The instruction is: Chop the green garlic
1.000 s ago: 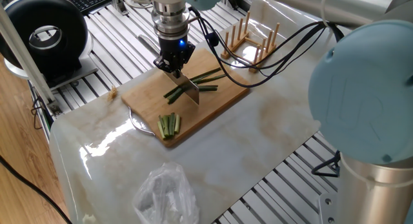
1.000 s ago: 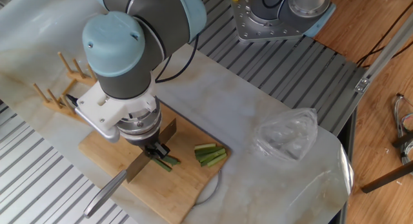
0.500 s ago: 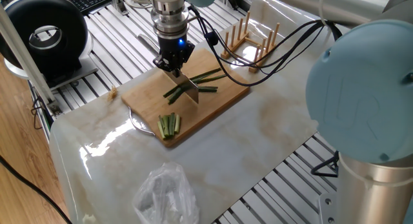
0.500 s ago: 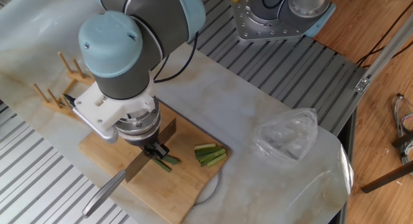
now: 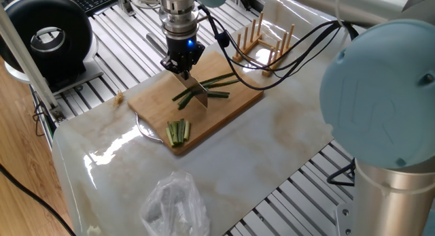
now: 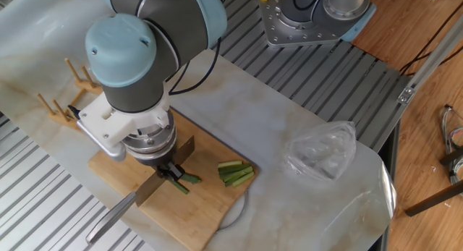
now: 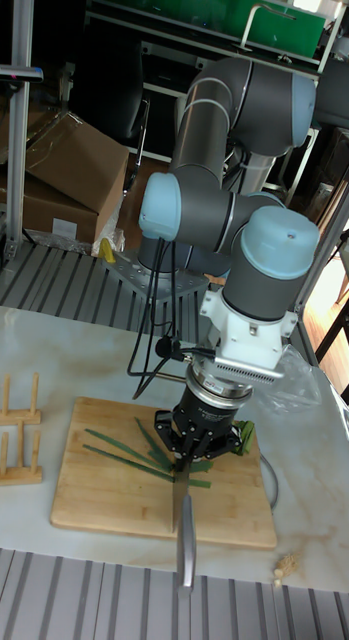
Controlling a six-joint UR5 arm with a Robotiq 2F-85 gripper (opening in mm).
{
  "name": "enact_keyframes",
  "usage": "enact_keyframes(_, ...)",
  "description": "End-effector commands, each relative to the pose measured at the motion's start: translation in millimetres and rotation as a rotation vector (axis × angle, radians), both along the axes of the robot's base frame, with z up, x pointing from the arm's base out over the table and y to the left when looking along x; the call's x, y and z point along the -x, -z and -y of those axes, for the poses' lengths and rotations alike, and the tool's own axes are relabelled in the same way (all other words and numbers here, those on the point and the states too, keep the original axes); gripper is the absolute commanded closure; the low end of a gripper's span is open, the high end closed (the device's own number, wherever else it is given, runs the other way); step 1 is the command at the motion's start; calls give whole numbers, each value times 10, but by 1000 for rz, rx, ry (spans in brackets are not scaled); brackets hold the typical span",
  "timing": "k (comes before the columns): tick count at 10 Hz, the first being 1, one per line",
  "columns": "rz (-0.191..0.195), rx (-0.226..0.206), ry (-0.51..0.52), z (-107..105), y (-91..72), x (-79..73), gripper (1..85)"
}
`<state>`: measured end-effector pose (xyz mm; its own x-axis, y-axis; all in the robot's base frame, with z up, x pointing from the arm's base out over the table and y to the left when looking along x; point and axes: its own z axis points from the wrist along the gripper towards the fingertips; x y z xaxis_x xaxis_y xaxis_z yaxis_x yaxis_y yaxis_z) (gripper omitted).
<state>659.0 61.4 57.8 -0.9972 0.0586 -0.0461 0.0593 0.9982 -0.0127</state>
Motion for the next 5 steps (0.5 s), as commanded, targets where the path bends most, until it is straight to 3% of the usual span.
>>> enact_keyframes(1, 4, -19, 24, -39, 4, -90, 843)
enact_keyframes(4, -35, -25, 41, -141, -261, -39, 843)
enact_keyframes(5, -31, -36, 41, -135, -229, -38, 843)
